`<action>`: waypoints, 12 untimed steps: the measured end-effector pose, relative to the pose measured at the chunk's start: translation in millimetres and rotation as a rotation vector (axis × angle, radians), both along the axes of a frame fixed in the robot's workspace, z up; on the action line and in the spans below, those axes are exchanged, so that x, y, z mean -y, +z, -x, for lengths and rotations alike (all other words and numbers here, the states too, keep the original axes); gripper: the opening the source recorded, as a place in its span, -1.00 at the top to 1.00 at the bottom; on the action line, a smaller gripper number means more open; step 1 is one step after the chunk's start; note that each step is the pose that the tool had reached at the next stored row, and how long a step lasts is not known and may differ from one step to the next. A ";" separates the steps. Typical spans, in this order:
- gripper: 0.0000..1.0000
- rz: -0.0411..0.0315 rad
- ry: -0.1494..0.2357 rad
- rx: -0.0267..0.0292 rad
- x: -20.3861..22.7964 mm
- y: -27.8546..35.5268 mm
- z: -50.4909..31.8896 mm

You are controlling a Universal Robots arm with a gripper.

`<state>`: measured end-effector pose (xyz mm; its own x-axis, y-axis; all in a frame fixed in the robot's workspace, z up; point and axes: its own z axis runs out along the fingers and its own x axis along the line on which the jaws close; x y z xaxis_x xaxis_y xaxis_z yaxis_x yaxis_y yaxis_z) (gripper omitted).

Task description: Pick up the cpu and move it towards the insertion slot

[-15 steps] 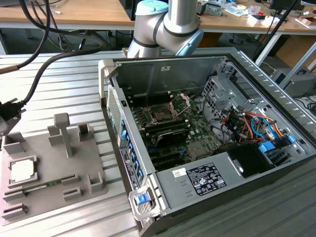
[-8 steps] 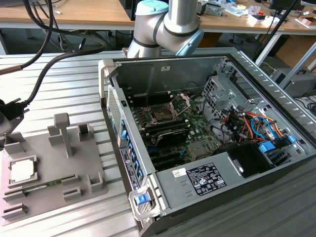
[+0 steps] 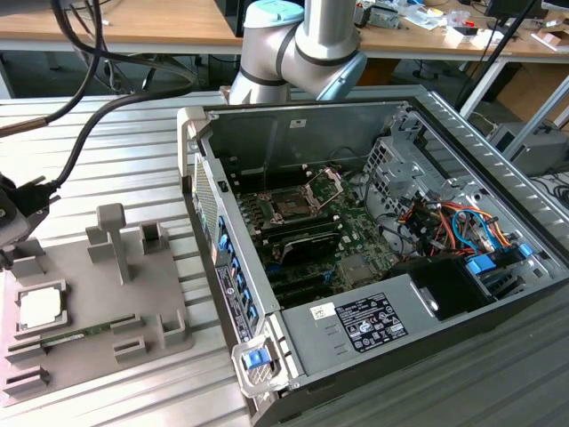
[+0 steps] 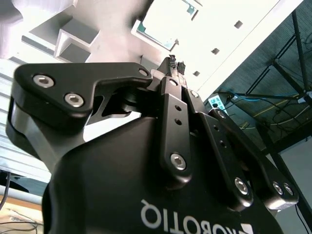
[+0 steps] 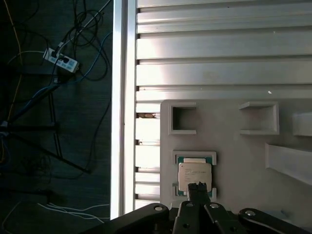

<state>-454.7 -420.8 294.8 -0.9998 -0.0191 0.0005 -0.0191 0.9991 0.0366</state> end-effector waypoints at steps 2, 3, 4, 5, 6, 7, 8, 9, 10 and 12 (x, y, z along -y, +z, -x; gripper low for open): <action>0.79 0.0000 0.000 0.0000 0.0 0.0 -0.8; 0.79 0.0000 0.000 0.0000 0.0 -0.1 -1.2; 0.79 0.0000 0.000 -0.0001 0.0 -0.1 -1.7; 0.79 0.0000 0.000 0.0000 0.0 -0.1 -2.6; 0.79 0.0000 0.000 0.0000 0.0 -0.2 -3.1; 0.79 -0.0001 0.000 0.0000 0.0 -0.2 -3.5; 0.79 0.0000 0.000 0.0001 0.0 -0.3 -4.4; 0.79 0.0000 0.000 0.0000 0.0 -0.2 -4.8; 0.79 0.0000 0.000 0.0000 0.0 -0.3 -5.2; 0.79 0.0000 0.000 0.0000 0.0 -0.3 -5.5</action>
<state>-449.2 -420.8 294.5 -0.9998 -0.0191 0.0005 -0.0190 0.9991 0.0366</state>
